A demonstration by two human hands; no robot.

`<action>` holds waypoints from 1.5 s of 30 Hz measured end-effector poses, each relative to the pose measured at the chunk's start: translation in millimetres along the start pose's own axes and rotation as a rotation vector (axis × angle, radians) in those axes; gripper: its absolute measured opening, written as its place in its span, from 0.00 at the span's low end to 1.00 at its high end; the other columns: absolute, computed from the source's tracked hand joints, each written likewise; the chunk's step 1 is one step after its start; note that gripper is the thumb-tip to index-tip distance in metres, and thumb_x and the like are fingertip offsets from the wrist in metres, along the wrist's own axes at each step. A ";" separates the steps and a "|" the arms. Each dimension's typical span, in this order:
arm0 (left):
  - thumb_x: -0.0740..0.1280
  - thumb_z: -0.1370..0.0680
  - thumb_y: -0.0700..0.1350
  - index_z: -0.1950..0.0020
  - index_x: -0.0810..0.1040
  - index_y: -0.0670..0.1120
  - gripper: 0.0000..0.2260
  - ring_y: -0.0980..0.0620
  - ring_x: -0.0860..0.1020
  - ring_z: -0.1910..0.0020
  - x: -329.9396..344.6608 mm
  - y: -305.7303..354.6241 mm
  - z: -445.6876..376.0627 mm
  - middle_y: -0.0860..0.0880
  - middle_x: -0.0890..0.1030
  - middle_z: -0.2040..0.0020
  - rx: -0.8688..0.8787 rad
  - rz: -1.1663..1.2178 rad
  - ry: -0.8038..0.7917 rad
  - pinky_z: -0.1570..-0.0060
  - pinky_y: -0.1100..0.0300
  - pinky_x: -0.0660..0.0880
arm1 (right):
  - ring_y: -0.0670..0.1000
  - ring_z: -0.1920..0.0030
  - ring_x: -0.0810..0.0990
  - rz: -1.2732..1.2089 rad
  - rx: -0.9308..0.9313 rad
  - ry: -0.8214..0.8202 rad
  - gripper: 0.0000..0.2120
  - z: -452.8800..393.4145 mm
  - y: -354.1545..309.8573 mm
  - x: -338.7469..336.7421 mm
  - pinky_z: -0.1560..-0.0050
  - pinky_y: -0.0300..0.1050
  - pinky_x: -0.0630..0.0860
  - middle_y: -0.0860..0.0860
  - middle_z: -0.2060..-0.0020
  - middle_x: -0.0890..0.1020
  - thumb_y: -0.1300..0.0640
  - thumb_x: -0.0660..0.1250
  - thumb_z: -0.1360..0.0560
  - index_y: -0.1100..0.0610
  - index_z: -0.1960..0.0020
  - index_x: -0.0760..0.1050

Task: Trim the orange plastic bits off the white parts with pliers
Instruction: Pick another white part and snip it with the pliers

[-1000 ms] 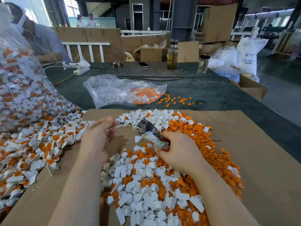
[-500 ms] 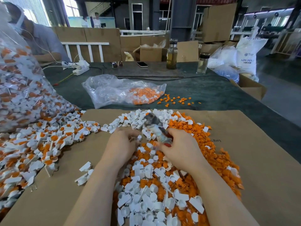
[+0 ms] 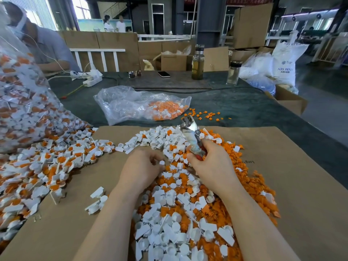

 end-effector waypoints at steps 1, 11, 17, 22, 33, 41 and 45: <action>0.73 0.24 0.44 0.53 0.84 0.57 0.07 0.59 0.79 0.58 0.7 -0.3 -0.1 0.56 0.82 0.56 -0.011 0.012 0.004 0.58 0.63 0.74 | 0.42 0.61 0.76 -0.001 -0.001 -0.002 0.05 0.3 -0.3 0.0 0.64 0.36 0.71 0.40 0.61 0.77 0.50 0.68 0.24 0.48 0.50 0.74; 0.71 0.23 0.53 0.56 0.87 0.52 0.08 0.55 0.82 0.63 5.3 11.1 9.8 0.51 0.86 0.61 -0.193 0.843 0.067 0.50 0.55 0.81 | 0.41 0.56 0.78 -0.148 -0.044 0.059 0.07 2.8 -9.2 -9.7 0.57 0.35 0.76 0.39 0.57 0.79 0.53 0.70 0.24 0.46 0.49 0.72; 0.75 0.27 0.53 0.58 0.86 0.50 0.07 0.60 0.81 0.70 -1.7 21.6 16.5 0.52 0.85 0.67 -0.137 0.873 0.185 0.66 0.69 0.78 | 0.40 0.59 0.78 -0.208 -0.071 0.120 0.07 4.9 -11.8 -16.8 0.61 0.32 0.73 0.40 0.61 0.79 0.53 0.70 0.25 0.44 0.52 0.73; 0.73 0.24 0.45 0.52 0.86 0.49 0.03 0.58 0.83 0.66 2.1 31.2 16.7 0.50 0.86 0.64 -0.111 0.992 0.136 0.64 0.68 0.78 | 0.38 0.56 0.79 -0.264 -0.065 0.154 0.05 5.5 -11.8 -20.2 0.58 0.30 0.75 0.39 0.59 0.80 0.53 0.70 0.25 0.46 0.50 0.75; 0.73 0.24 0.39 0.55 0.85 0.45 0.02 0.51 0.86 0.61 10.9 41.0 21.4 0.44 0.86 0.62 -0.108 1.099 0.083 0.62 0.64 0.80 | 0.38 0.58 0.79 -0.206 -0.076 0.267 0.06 9.2 -12.2 -29.7 0.63 0.29 0.73 0.39 0.62 0.79 0.51 0.70 0.25 0.48 0.52 0.74; 0.74 0.26 0.38 0.56 0.86 0.43 0.01 0.50 0.86 0.62 4.5 48.1 24.6 0.43 0.86 0.62 -0.054 1.122 0.135 0.63 0.64 0.80 | 0.37 0.59 0.77 -0.197 -0.117 0.363 0.07 15.8 -18.3 -37.9 0.65 0.30 0.72 0.39 0.67 0.76 0.52 0.71 0.26 0.49 0.54 0.72; 0.75 0.26 0.38 0.58 0.86 0.46 0.03 0.51 0.86 0.62 0.4 51.1 25.2 0.46 0.86 0.63 -0.023 1.055 0.171 0.62 0.64 0.81 | 0.35 0.60 0.77 -0.218 -0.123 0.382 0.08 17.8 -20.8 -39.6 0.65 0.26 0.70 0.38 0.68 0.75 0.53 0.72 0.26 0.49 0.56 0.71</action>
Point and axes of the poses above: each hand's wrist, its own z-axis away from the middle knuckle, its own x-axis out of the palm, y = z × x, the point moved 10 cm from there along -z, towards the middle knuckle
